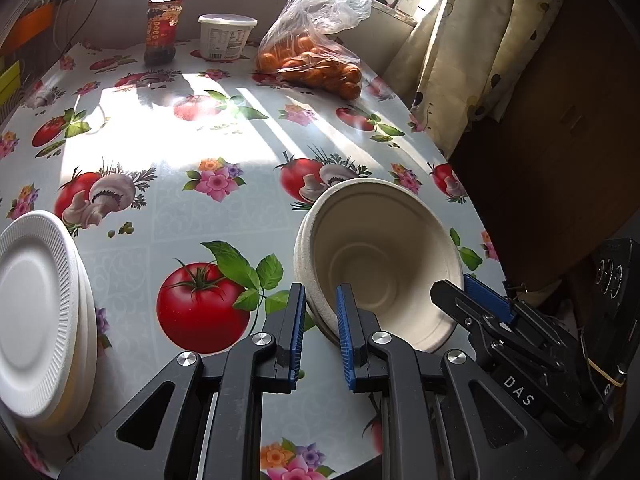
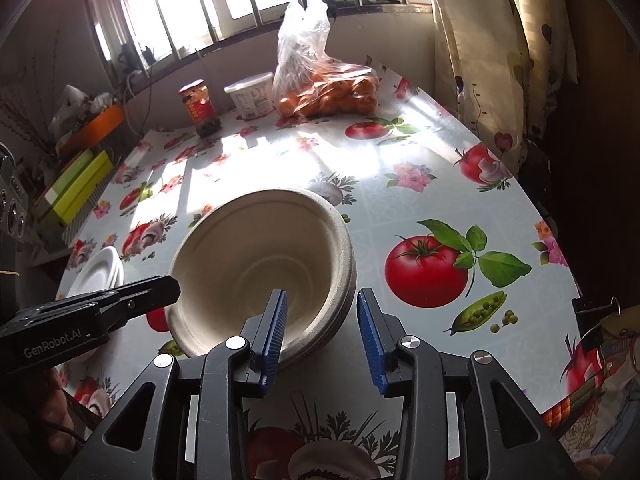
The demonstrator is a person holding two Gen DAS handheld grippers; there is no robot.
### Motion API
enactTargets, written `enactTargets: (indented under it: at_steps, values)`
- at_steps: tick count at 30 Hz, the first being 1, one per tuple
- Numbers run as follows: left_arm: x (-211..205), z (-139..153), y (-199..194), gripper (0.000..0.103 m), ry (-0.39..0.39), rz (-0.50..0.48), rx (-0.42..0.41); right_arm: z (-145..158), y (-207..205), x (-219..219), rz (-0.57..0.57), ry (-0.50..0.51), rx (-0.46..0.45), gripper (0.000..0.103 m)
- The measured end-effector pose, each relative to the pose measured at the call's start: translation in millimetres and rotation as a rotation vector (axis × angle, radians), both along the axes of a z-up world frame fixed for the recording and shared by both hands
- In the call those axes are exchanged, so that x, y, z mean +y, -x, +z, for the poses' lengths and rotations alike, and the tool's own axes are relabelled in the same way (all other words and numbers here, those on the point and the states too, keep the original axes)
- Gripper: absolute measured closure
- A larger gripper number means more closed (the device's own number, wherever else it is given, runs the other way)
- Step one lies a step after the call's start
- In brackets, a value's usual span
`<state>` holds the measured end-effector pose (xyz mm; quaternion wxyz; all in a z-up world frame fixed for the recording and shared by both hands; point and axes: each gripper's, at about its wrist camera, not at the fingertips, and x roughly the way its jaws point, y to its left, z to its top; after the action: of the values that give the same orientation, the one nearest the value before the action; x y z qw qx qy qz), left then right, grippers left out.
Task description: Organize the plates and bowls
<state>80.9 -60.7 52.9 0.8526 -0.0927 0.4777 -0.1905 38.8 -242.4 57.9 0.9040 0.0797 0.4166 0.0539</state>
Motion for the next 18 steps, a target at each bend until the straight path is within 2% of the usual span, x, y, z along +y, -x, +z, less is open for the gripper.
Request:
enactTargets:
  at_steps: [1, 5, 9, 18]
  values:
    - [-0.3, -0.4, 0.2, 0.086, -0.001, -0.001, -0.001, -0.2, 0.1, -0.3, -0.001, -0.001, 0.000, 0.065]
    - [-0.2, -1.3, -0.2, 0.086, -0.005, -0.002, -0.002, -0.2, -0.2, -1.0, 0.001, -0.003, 0.000, 0.063]
    - [0.0, -3.6, -0.4, 0.076, -0.007, -0.006, 0.002, 0.0, -0.1, -1.3, -0.001, -0.005, -0.001, 0.057]
    - [-0.1, -6.5, 4.3, 0.074, -0.019, -0.021, -0.032, -1.7, 0.2, -5.3, -0.020, -0.035, -0.007, 0.050]
